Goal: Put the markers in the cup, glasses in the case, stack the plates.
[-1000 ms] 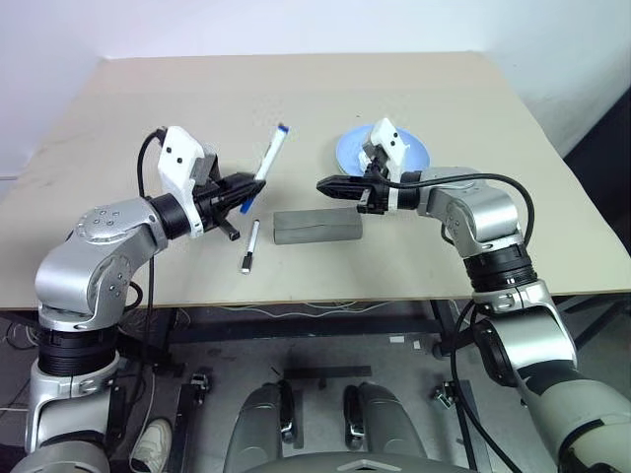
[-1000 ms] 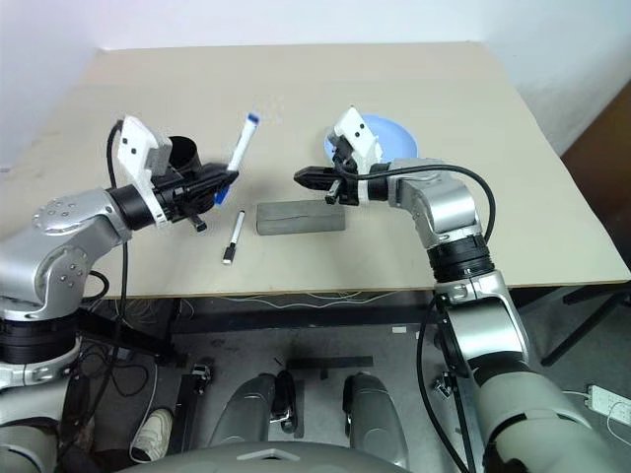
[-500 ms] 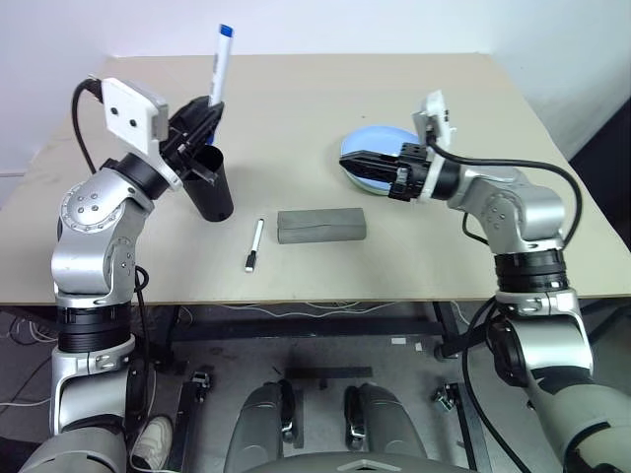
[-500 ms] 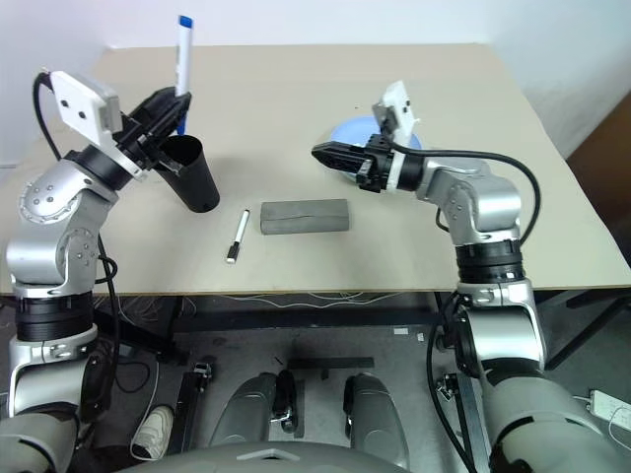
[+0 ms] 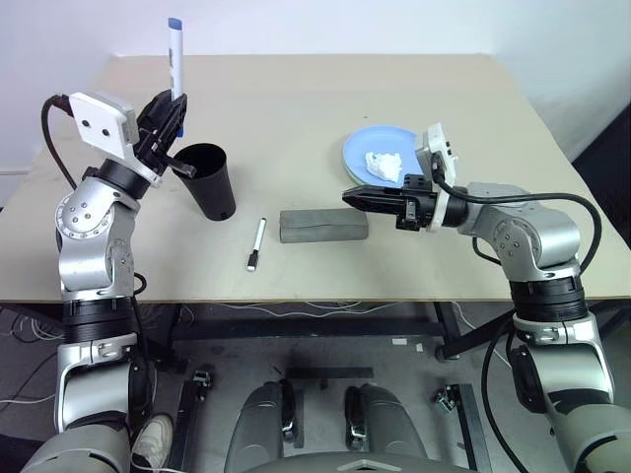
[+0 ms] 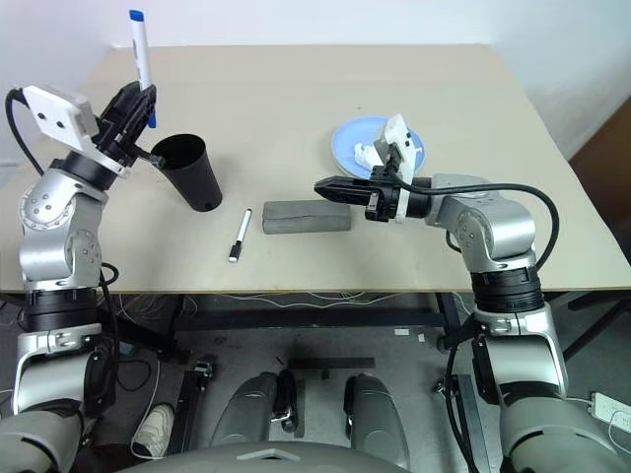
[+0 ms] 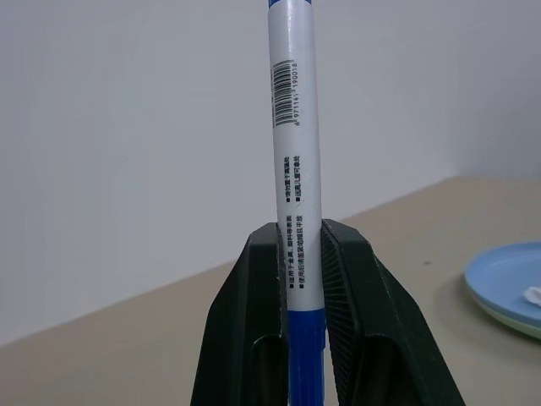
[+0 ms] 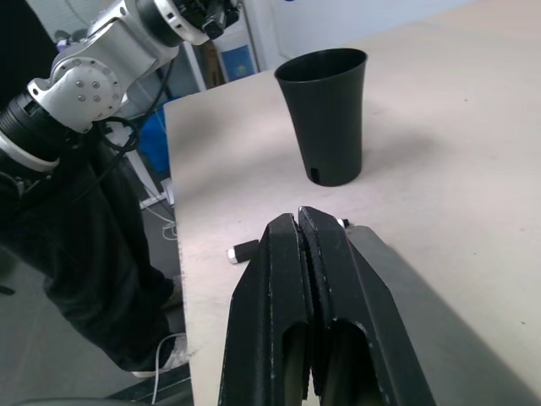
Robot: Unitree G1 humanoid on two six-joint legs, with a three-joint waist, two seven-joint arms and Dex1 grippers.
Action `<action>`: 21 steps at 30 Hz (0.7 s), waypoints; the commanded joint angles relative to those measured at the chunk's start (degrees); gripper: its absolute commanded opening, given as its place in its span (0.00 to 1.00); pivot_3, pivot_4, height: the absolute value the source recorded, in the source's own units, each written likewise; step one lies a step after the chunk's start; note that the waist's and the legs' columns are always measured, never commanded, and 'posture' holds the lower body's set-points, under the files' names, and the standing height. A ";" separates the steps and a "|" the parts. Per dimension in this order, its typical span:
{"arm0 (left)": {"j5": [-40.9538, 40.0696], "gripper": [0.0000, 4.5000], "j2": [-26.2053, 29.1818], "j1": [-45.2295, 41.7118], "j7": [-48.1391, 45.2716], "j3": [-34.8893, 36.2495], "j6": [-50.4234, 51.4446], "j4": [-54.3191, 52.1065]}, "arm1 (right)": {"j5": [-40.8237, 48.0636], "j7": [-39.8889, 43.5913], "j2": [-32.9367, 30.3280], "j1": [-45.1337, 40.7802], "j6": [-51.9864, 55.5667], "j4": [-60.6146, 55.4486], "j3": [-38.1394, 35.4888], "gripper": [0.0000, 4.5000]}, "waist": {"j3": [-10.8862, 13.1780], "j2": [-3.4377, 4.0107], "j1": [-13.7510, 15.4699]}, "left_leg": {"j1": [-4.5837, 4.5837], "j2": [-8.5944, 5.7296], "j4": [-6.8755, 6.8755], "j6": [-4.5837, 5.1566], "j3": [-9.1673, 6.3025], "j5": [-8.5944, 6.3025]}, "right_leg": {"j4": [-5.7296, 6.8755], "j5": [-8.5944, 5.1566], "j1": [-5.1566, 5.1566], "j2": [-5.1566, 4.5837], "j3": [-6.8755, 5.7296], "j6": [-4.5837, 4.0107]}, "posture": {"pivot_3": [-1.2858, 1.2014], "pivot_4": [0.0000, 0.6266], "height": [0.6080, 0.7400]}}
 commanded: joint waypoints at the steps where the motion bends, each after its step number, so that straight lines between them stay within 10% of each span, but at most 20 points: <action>1: -1.21 0.06 -0.58 -1.67 1.01 2.17 -1.84 1.11 | 0.56 -1.42 -0.14 -0.81 -0.68 -1.39 -1.29 0.01 | 0.00 0.00 0.00 | 0.00 0.00 0.01 0.00 0.00 0.00 | 0.00 0.00 0.00 0.00 0.00 0.00 | 0.52 0.24 0.77; 21: -1.83 0.06 -2.34 1.40 -0.10 1.43 -1.75 3.19 | 0.79 -3.86 -0.37 -1.13 -2.15 -0.26 -2.20 0.01 | 0.00 -0.01 0.00 | 0.00 0.00 0.02 0.02 0.00 0.00 | 0.00 0.01 0.02 0.02 -0.02 0.02 | 0.52 0.24 0.77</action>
